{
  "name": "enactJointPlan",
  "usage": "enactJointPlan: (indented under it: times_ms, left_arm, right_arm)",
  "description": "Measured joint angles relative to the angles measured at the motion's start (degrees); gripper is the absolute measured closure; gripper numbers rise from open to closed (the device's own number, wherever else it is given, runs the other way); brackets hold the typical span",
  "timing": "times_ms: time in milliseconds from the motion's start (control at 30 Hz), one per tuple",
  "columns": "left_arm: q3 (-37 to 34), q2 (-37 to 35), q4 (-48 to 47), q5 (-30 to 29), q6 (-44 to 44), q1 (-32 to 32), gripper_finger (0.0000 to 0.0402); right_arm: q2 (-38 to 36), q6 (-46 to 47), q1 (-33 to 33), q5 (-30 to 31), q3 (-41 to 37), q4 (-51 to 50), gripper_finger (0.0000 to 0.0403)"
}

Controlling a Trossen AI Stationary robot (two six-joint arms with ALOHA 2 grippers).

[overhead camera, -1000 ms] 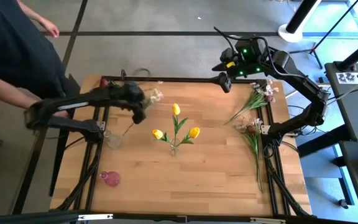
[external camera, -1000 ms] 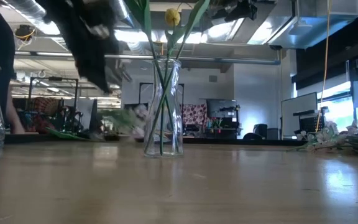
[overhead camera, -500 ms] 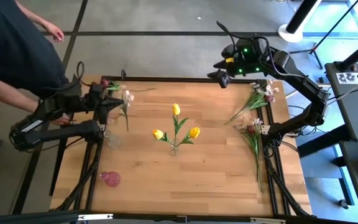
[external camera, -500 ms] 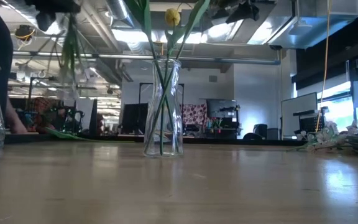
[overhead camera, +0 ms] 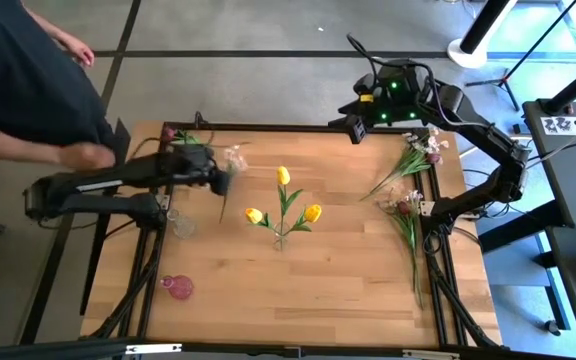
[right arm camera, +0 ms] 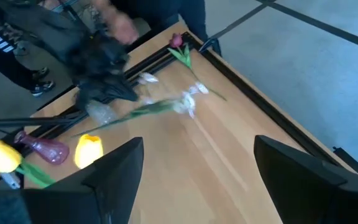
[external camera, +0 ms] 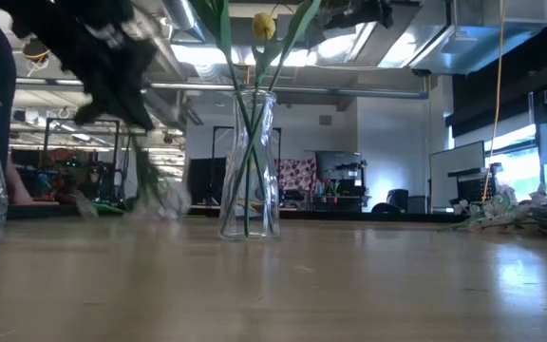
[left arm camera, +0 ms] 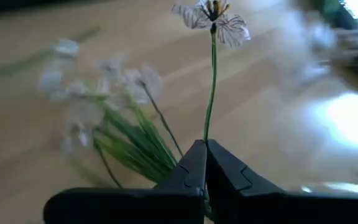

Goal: Sort flowers into vase by color
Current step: Put the top right white flowers into the left transparent vase

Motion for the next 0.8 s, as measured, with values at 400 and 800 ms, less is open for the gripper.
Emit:
enactJointPlan:
  times_ms: [400, 800]
  left_arm:
    - [-2.8, 21.6, 4.8, 0.7, -17.4, -0.1, 0.0272]
    - [-2.7, 33.5, 19.0, -1.8, -17.0, -0.7, 0.0243]
  right_arm:
    - [0.0, -1.9, 2.7, 1.1, 0.0, -1.5, 0.0100]
    - [1.1, -13.9, 2.5, 0.9, 0.1, -2.2, 0.0100]
